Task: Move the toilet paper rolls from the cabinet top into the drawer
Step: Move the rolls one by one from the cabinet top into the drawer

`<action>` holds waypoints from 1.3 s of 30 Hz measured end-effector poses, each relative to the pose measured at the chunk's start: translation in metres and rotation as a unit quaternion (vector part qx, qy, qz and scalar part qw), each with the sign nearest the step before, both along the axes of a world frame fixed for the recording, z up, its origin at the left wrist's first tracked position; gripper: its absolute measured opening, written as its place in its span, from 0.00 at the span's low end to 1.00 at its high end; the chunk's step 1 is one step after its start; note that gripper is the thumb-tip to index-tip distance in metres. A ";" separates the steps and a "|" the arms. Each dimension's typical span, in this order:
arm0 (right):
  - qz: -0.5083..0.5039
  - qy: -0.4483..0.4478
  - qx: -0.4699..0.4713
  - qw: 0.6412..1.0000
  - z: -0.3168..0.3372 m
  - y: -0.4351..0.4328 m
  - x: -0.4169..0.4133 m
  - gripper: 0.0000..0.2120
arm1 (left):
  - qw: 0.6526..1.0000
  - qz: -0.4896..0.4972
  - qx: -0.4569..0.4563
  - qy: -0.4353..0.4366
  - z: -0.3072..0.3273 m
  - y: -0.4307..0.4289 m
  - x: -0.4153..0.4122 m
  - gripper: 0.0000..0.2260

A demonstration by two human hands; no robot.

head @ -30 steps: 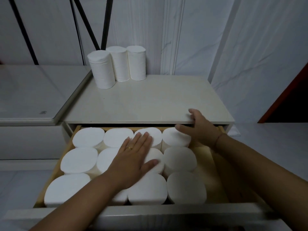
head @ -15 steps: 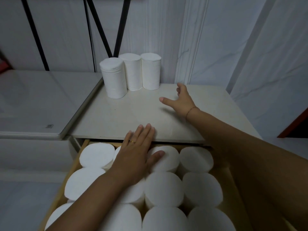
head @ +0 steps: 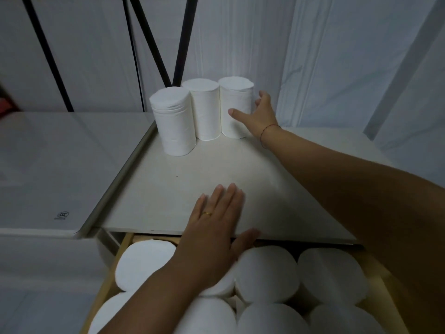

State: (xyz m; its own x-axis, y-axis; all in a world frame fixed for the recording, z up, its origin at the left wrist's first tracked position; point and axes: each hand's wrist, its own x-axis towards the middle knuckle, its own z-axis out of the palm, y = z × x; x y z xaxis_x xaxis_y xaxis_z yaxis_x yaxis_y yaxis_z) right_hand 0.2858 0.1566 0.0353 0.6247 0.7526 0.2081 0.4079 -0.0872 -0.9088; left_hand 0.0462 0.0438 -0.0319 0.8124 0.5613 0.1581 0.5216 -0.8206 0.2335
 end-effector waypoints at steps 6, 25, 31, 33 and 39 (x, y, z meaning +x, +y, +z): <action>-0.030 -0.017 0.018 0.999 0.001 0.033 0.005 0.45 | 1.000 -0.011 -0.013 0.008 0.004 0.012 0.005 0.37; -0.045 -0.055 -0.014 0.997 -0.003 0.014 0.010 0.37 | 0.998 -0.003 0.039 0.048 -0.009 0.006 0.005 0.37; -0.006 -0.064 -0.011 0.998 -0.006 -0.051 -0.002 0.36 | 0.999 -0.012 0.023 0.047 -0.009 -0.021 -0.001 0.37; 0.002 -0.063 -0.011 0.998 -0.007 -0.080 -0.005 0.37 | 0.998 -0.020 0.020 0.050 -0.009 -0.034 -0.002 0.37; 0.016 -0.029 -0.007 0.999 -0.007 -0.174 -0.015 0.35 | 0.997 -0.038 0.021 0.057 -0.007 -0.070 -0.003 0.37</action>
State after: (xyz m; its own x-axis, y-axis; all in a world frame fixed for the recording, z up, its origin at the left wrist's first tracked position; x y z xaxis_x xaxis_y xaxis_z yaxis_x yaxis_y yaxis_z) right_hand 0.2710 -0.0178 0.0283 0.5871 0.7754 0.2327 0.4622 -0.0851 -0.8827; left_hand 0.0433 -0.0259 -0.0390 0.8664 0.4922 0.0842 0.4786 -0.8666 0.1412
